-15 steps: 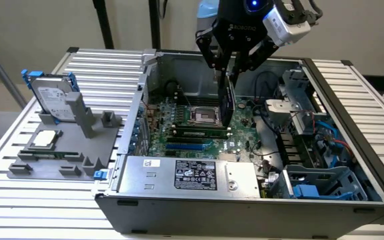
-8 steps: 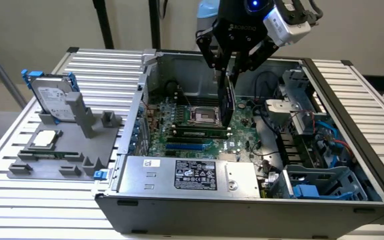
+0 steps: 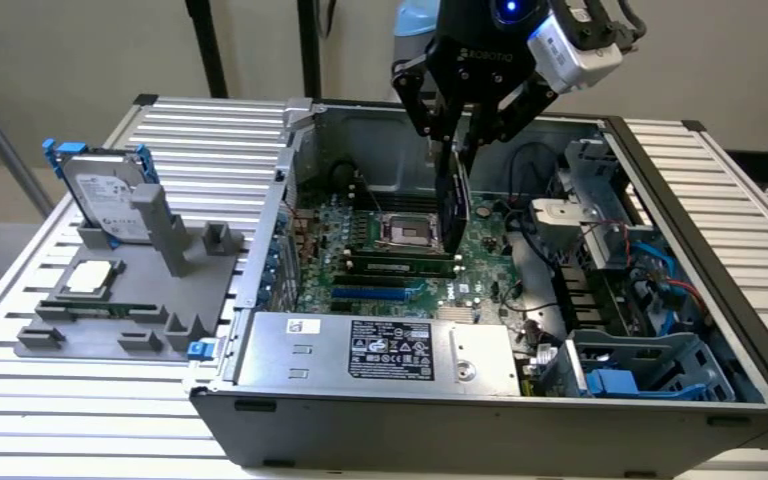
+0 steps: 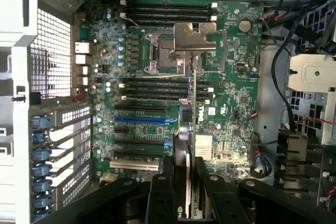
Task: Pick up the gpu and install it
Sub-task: 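Insert the gpu into the slot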
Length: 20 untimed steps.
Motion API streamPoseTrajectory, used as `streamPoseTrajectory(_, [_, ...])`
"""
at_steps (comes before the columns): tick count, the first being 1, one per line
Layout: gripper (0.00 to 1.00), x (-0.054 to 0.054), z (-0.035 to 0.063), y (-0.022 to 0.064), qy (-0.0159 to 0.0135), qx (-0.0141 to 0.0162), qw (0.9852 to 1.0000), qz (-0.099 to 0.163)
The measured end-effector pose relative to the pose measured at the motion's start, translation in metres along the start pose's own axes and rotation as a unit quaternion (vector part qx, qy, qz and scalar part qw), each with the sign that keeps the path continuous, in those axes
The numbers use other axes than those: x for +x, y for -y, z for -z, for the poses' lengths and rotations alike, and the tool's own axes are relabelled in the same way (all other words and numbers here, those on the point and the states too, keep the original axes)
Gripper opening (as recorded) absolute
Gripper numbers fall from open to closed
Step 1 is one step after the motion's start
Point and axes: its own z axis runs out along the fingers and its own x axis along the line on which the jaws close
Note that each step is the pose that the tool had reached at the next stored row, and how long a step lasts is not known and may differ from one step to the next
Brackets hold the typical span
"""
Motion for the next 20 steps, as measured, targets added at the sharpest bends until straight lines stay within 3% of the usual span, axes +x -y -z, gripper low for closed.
streamPoseTrajectory(6, [0.27, -0.0004, -0.0001, 0.0000, -0.0019, -0.0006, 1.0000, 0.002])
streamPoseTrajectory(8, [0.27, -0.0005, -0.0005, 0.0000, -0.0015, -0.0017, 0.9998, 0.018])
streamPoseTrajectory(11, [0.27, -0.0006, -0.0015, -0.0001, -0.0011, -0.0010, 0.9990, 0.045])
streamPoseTrajectory(16, [0.27, -0.0007, -0.0043, -0.0001, -0.0003, 0.0008, 0.9959, 0.091])
streamPoseTrajectory(20, [0.27, -0.0007, -0.0067, -0.0001, 0.0003, 0.0022, 0.9919, 0.127])
